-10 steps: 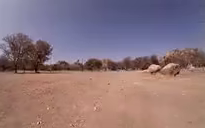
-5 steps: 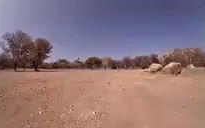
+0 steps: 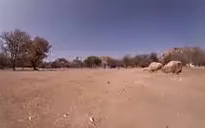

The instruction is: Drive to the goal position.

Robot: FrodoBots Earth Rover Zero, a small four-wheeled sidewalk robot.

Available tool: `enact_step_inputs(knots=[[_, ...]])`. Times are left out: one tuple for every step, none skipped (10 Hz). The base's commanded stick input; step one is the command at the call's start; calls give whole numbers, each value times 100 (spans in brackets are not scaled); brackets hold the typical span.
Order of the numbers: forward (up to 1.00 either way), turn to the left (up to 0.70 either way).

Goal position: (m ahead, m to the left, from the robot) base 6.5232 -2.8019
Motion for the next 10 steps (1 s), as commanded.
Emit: enact_step_inputs(knots=[[50,0],[50,0],[50,0],[50,0],[50,0],[50,0],[50,0],[50,0],[50,0],[50,0]])
